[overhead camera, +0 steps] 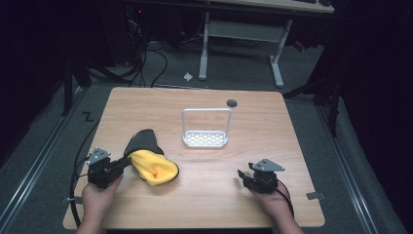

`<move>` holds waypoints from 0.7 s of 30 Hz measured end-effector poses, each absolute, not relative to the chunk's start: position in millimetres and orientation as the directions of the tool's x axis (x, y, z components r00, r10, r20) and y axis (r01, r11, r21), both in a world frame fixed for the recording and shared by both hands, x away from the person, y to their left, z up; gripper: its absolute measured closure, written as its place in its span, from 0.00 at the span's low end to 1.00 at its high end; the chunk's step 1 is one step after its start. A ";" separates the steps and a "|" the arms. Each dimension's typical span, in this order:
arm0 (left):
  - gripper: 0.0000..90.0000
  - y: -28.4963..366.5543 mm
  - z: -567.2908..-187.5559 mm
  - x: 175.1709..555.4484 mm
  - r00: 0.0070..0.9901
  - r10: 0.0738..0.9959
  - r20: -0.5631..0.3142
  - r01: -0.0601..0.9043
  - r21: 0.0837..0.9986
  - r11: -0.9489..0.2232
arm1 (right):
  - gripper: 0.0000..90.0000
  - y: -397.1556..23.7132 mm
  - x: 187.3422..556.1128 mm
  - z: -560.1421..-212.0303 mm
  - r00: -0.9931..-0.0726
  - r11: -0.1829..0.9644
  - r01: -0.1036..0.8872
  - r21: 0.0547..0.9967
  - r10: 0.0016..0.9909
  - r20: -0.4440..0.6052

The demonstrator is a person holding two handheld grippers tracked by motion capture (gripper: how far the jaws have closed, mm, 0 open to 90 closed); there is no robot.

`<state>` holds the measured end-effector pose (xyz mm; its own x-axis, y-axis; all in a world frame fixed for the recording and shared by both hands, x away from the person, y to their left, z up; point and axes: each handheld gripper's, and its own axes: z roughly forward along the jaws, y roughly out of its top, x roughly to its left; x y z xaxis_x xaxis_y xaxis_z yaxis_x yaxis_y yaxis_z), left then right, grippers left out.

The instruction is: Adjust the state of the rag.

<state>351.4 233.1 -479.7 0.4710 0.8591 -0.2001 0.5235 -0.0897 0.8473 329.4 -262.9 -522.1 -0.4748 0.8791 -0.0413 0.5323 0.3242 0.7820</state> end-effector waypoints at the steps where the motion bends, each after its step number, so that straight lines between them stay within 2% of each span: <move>1: 0.92 230.0 -472.1 348.8 0.482 0.856 -0.189 0.503 0.859 -0.094 | 0.52 -262.8 329.5 -522.1 -0.475 0.324 0.532 0.782 0.879 -0.040; 5: 0.92 214.9 -448.8 335.7 0.514 0.847 -0.136 0.393 0.915 -0.091 | 0.52 -261.0 329.1 -521.4 -0.480 0.329 0.528 0.783 0.876 -0.044; 6: 0.92 208.5 -442.8 328.6 0.529 0.842 -0.108 0.326 0.942 -0.084 | 0.52 -260.9 328.7 -521.2 -0.481 0.330 0.526 0.784 0.876 -0.046; 7: 0.92 205.7 -441.6 326.6 0.534 0.839 -0.106 0.309 0.948 -0.076 | 0.52 -260.9 328.5 -521.2 -0.483 0.332 0.525 0.784 0.874 -0.048; 14: 0.91 189.0 -452.5 328.6 0.579 0.805 -0.129 0.348 0.932 -0.101 | 0.52 -260.3 328.3 -522.1 -0.488 0.337 0.527 0.781 0.871 -0.046; 21: 0.90 150.1 -475.4 339.6 0.667 0.728 -0.160 0.410 0.894 -0.179 | 0.52 -257.7 328.8 -522.7 -0.495 0.345 0.527 0.777 0.867 -0.049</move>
<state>339.6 150.1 -475.4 0.6666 0.7281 -0.1598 0.4101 -0.1793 0.8942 328.8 -257.7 -522.7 -0.4950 0.8675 -0.0493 0.5267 0.3447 0.7770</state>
